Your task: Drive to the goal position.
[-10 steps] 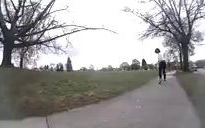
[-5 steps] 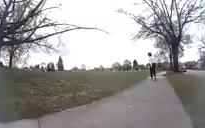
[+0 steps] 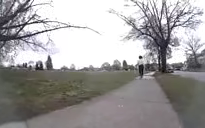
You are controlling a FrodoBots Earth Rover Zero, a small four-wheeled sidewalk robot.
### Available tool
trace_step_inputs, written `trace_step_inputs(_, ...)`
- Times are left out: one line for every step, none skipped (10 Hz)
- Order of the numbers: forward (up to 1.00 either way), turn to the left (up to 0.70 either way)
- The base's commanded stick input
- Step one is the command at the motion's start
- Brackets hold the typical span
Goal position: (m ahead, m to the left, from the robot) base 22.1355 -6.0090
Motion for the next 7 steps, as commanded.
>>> trace_step_inputs(0.00, -0.85)
trace_step_inputs(0.00, -0.85)
trace_step_inputs(0.00, -0.85)
trace_step_inputs(0.00, -0.85)
trace_step_inputs(0.00, -0.85)
trace_step_inputs(0.00, -0.85)
trace_step_inputs(0.00, -0.73)
